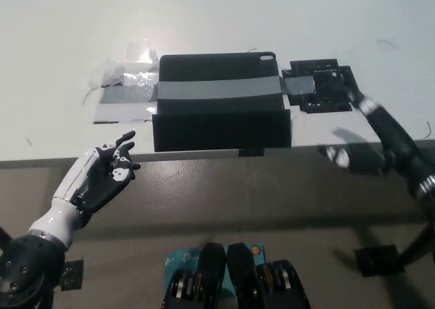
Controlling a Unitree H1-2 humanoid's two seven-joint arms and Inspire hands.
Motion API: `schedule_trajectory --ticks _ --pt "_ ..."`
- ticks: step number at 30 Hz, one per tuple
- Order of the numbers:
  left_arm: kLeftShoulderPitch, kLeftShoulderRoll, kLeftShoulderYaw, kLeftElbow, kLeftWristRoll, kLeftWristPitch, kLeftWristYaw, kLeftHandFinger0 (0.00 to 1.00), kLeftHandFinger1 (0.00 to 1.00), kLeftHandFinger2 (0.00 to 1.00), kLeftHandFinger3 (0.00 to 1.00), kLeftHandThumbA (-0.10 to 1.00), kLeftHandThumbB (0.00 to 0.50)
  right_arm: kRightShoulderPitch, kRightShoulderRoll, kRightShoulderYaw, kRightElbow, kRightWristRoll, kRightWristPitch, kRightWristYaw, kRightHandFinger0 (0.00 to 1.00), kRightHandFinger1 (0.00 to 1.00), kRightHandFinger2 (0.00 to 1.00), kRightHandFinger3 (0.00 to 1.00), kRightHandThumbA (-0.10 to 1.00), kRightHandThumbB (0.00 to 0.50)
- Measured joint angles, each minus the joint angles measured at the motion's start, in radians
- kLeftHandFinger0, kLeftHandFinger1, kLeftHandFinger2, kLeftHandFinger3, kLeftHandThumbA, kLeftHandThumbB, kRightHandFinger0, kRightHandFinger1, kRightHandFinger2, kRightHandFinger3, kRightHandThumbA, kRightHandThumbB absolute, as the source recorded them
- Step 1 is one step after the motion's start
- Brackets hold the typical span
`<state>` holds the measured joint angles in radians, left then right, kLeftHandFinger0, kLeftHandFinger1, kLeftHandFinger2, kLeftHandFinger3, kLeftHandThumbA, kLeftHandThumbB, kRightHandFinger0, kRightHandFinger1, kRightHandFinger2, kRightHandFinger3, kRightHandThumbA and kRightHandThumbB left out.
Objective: The robot uses its right hand to pull the cover of a folded tablet cover kept in the middle of the desk
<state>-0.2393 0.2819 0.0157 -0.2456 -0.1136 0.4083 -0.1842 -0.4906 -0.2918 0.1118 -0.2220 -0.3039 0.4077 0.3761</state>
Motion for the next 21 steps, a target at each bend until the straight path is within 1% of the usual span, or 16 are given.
schedule_trajectory --ticks 2,3,5,6,7,8,9,10,11,13,15,16,17,18,21 --pt "0.000 0.000 0.000 0.000 0.000 0.001 0.000 0.79 0.98 1.00 1.00 1.00 0.258 -0.080 0.003 0.040 0.017 -0.025 0.000 -0.001 1.00 1.00 1.00 1.00 0.81 0.500" --pt "0.000 -0.001 0.000 0.000 0.000 0.001 0.000 0.78 0.97 1.00 1.00 1.00 0.253 -0.107 0.005 0.058 0.025 -0.036 0.000 -0.001 1.00 1.00 1.00 1.00 0.79 0.500" --pt "0.004 0.000 0.001 0.000 0.000 0.002 0.000 0.77 0.96 1.00 1.00 1.00 0.248 -0.180 0.015 0.111 0.062 -0.068 0.000 -0.001 1.00 1.00 1.00 1.00 0.80 0.500" --pt "0.005 -0.001 0.000 0.000 0.000 0.002 0.000 0.76 0.95 1.00 1.00 1.00 0.242 -0.214 0.024 0.140 0.085 -0.081 0.002 -0.001 1.00 1.00 1.00 1.00 0.81 0.500" --pt "0.005 -0.001 -0.001 0.000 0.000 0.003 0.000 0.76 0.95 1.00 1.00 1.00 0.248 -0.242 0.033 0.165 0.110 -0.095 0.005 -0.001 1.00 1.00 1.00 1.00 0.84 0.500" --pt "0.005 -0.001 -0.001 0.000 0.000 0.003 0.000 0.76 0.95 1.00 1.00 1.00 0.253 -0.254 0.038 0.175 0.120 -0.102 0.005 -0.001 1.00 1.00 1.00 1.00 0.80 0.500" --pt "0.005 -0.001 -0.001 0.000 0.000 0.003 0.000 0.76 0.95 1.00 1.00 1.00 0.239 -0.297 0.053 0.219 0.160 -0.124 0.007 0.000 1.00 1.00 1.00 1.00 0.77 0.500" --pt "0.006 -0.002 -0.001 0.000 0.000 0.003 0.000 0.76 0.95 1.00 1.00 1.00 0.239 -0.317 0.061 0.249 0.183 -0.138 0.008 0.000 1.00 1.00 1.00 1.00 0.74 0.500" --pt "0.008 -0.002 -0.001 0.000 -0.001 0.003 -0.001 0.76 0.95 1.00 1.00 1.00 0.239 -0.339 0.068 0.279 0.213 -0.153 0.009 0.002 1.00 1.00 1.00 1.00 0.74 0.500" --pt "0.013 -0.003 -0.001 0.000 -0.001 0.003 -0.004 0.75 0.95 1.00 1.00 1.00 0.242 -0.363 0.078 0.338 0.268 -0.181 0.010 0.008 1.00 1.00 1.00 1.00 0.75 0.500" --pt "0.016 -0.003 -0.001 0.000 -0.001 0.003 -0.007 0.76 0.96 1.00 1.00 1.00 0.254 -0.381 0.082 0.393 0.329 -0.207 0.011 0.016 1.00 1.00 1.00 1.00 0.75 0.500" --pt "0.016 -0.003 -0.001 0.000 -0.001 0.003 -0.007 0.76 0.96 1.00 1.00 1.00 0.263 -0.386 0.083 0.421 0.359 -0.221 0.010 0.018 1.00 1.00 1.00 1.00 0.72 0.500" --pt "0.016 -0.003 -0.001 0.000 -0.001 0.003 -0.007 0.76 0.96 1.00 1.00 1.00 0.259 -0.390 0.085 0.445 0.393 -0.234 0.010 0.019 1.00 1.00 1.00 1.00 0.71 0.500" --pt "0.016 -0.003 -0.001 0.000 -0.001 0.003 -0.007 0.76 0.96 1.00 1.00 1.00 0.250 -0.394 0.087 0.462 0.423 -0.245 0.010 0.020 1.00 1.00 1.00 1.00 0.72 0.500" --pt "0.016 -0.003 -0.001 0.000 -0.001 0.004 -0.007 0.76 0.96 1.00 1.00 1.00 0.259 -0.396 0.093 0.489 0.499 -0.268 0.010 0.021 1.00 1.00 1.00 1.00 0.71 0.500"
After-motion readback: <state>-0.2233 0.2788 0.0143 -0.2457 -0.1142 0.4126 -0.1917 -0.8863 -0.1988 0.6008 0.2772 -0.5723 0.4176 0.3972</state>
